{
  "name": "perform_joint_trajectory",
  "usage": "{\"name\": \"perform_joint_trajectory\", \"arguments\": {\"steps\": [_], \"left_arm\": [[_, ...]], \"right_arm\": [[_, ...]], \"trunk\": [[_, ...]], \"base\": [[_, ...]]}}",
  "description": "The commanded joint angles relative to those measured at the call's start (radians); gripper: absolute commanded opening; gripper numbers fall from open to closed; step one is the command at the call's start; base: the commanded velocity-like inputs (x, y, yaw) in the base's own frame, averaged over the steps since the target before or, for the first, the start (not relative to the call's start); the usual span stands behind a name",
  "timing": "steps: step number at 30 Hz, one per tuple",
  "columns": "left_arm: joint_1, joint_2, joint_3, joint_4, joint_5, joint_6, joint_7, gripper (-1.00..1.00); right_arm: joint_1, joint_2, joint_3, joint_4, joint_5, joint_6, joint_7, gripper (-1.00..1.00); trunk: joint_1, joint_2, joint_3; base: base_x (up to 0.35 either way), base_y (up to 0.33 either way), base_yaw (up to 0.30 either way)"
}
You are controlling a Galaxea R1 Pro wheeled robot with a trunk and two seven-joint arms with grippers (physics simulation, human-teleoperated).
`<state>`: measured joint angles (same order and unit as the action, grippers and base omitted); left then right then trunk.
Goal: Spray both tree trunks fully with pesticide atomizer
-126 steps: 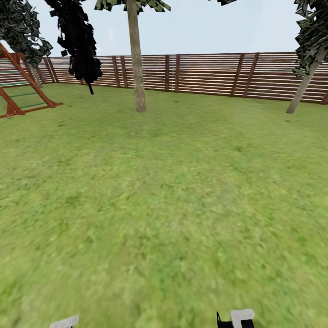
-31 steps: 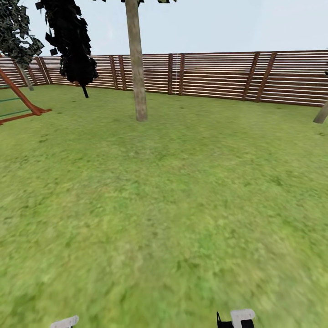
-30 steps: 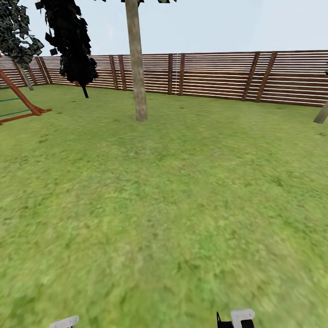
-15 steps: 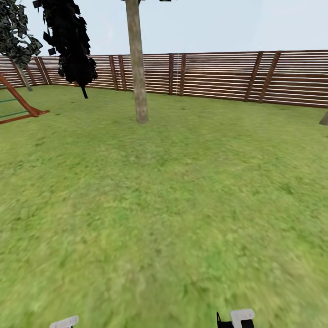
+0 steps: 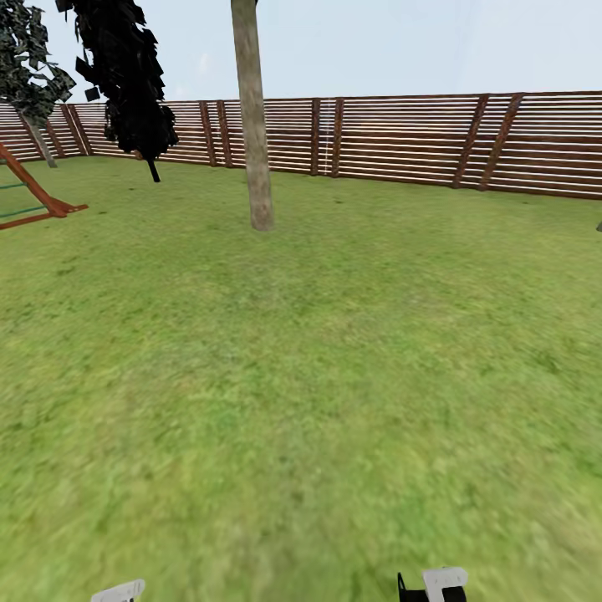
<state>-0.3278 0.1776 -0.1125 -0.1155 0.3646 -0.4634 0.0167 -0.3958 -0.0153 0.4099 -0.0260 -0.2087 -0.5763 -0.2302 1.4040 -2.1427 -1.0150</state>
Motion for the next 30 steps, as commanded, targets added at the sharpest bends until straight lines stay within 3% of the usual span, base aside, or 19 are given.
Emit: {"name": "perform_joint_trajectory", "arguments": {"steps": [1,30], "left_arm": [[0.0,0.0,-0.008,0.0,0.007,-0.003,0.002,-1.0],[0.001,0.001,-0.008,-0.001,0.007,-0.004,0.002,-1.0]], "right_arm": [[0.0,0.0,0.009,0.0,-0.008,-0.002,-0.003,1.0],[0.0,0.0,0.009,0.0,-0.008,-0.002,-0.003,1.0]], "trunk": [[0.0,0.0,-0.001],[0.0,0.0,-0.001]], "base": [[0.339,0.081,0.0],[0.339,0.081,0.0]]}}
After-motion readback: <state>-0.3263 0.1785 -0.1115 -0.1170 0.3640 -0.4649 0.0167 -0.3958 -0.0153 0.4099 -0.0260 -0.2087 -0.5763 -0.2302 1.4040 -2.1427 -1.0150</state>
